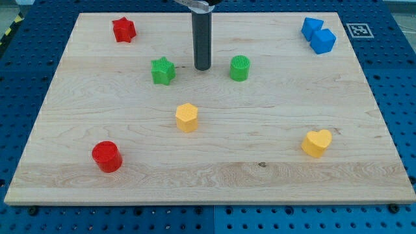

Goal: Move the green circle towards the right of the board

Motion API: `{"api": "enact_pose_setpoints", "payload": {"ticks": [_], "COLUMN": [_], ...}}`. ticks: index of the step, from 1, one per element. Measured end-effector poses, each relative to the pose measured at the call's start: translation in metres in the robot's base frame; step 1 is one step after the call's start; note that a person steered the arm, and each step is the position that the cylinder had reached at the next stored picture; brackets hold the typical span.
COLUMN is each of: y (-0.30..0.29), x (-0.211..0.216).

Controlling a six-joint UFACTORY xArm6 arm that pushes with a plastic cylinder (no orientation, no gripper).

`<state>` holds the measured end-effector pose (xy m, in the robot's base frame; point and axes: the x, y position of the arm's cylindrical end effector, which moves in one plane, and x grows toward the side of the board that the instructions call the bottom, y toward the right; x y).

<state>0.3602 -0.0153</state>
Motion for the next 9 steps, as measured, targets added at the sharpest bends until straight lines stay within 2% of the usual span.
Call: {"api": "enact_pose_setpoints", "payload": {"ticks": [2, 6, 9], "y": [0.013, 0.088, 0.1], "x": [0.004, 0.005, 0.049]}}
